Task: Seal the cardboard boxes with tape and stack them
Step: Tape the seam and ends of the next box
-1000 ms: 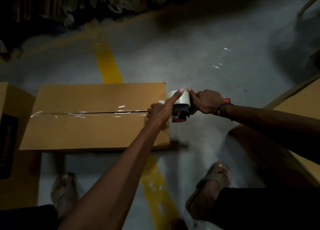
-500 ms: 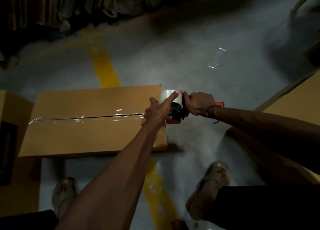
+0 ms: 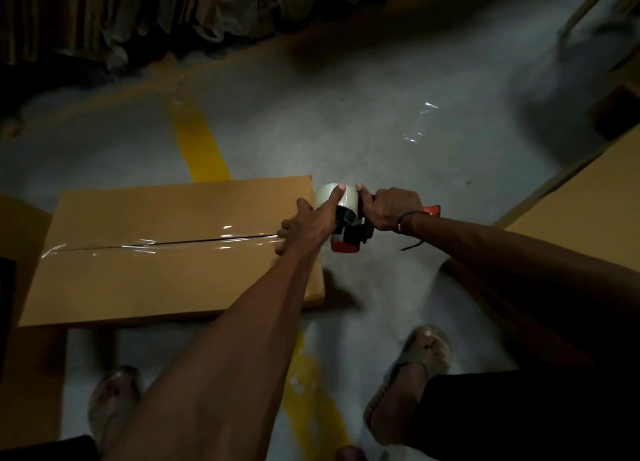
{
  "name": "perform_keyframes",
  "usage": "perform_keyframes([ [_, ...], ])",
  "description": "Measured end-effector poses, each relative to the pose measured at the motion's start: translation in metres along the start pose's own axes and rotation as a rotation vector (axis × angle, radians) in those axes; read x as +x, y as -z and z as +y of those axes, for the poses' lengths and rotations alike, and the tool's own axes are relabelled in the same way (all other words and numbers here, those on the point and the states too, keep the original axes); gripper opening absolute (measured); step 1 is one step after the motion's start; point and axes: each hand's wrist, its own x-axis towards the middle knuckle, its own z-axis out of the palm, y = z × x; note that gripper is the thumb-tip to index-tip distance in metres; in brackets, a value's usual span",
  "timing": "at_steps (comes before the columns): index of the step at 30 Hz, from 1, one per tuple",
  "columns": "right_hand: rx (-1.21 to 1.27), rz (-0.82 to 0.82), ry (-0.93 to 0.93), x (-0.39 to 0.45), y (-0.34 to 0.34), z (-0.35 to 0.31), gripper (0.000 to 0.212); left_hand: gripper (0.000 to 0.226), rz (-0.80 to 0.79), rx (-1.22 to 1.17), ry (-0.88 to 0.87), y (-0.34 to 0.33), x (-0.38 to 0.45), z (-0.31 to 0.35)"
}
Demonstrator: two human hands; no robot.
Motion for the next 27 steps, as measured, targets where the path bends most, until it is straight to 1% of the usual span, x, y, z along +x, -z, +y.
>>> perform_keyframes([
  [2, 0.009, 0.003, -0.013, 0.003, -0.007, 0.007, 0.089, 0.124, 0.01, 0.027, 0.011, -0.005, 0.0, 0.002],
  [5, 0.039, 0.045, -0.069, 0.008, -0.011, 0.017, 0.085, 0.132, -0.013, 0.038, 0.022, -0.003, 0.004, 0.005],
  [6, 0.057, 0.066, -0.093, 0.009, -0.01, 0.021, 0.083, 0.131, -0.034, 0.051, 0.017, 0.0, 0.006, 0.004],
  [8, 0.051, 0.123, -0.12, 0.011, -0.009, 0.028, 0.077, 0.122, -0.121, 0.09, -0.028, 0.006, 0.014, -0.003],
  [9, 0.039, 0.151, -0.12, 0.011, -0.01, 0.03, 0.074, 0.112, -0.154, 0.098, -0.06, 0.01, 0.019, -0.008],
  [10, 0.033, 0.164, -0.12, 0.011, -0.013, 0.031, 0.071, 0.093, -0.161, 0.101, -0.1, 0.014, 0.022, -0.014],
  [11, 0.057, 0.153, -0.137, 0.011, -0.019, 0.031, 0.067, 0.067, -0.135, 0.115, -0.154, 0.017, 0.024, -0.021],
  [12, 0.118, 0.126, -0.171, 0.011, -0.028, 0.031, 0.064, 0.043, -0.077, 0.158, -0.226, 0.018, 0.025, -0.03],
  [13, 0.197, 0.08, -0.212, 0.009, -0.041, 0.029, 0.062, 0.03, -0.002, 0.201, -0.297, 0.018, 0.024, -0.04],
  [15, 0.369, -0.01, -0.284, 0.002, -0.077, 0.018, 0.056, 0.032, 0.147, 0.257, -0.459, 0.018, 0.015, -0.062],
  [17, 0.485, -0.04, -0.394, -0.008, -0.117, 0.002, 0.057, 0.038, 0.294, 0.328, -0.639, 0.017, 0.008, -0.084],
  [19, 0.555, -0.041, -0.515, -0.018, -0.144, -0.011, 0.056, 0.049, 0.367, 0.436, -0.756, 0.014, 0.009, -0.104],
  [22, 0.599, -0.053, -0.629, -0.03, -0.161, -0.017, 0.049, 0.068, 0.341, 0.591, -0.83, 0.009, 0.014, -0.125],
  [25, 0.608, -0.052, -0.625, -0.033, -0.175, -0.015, 0.044, 0.077, 0.245, 0.676, -0.851, 0.006, 0.018, -0.14],
  [27, 0.604, -0.055, -0.616, -0.035, -0.177, -0.015, 0.044, 0.079, 0.247, 0.7, -0.86, 0.004, 0.018, -0.143],
])
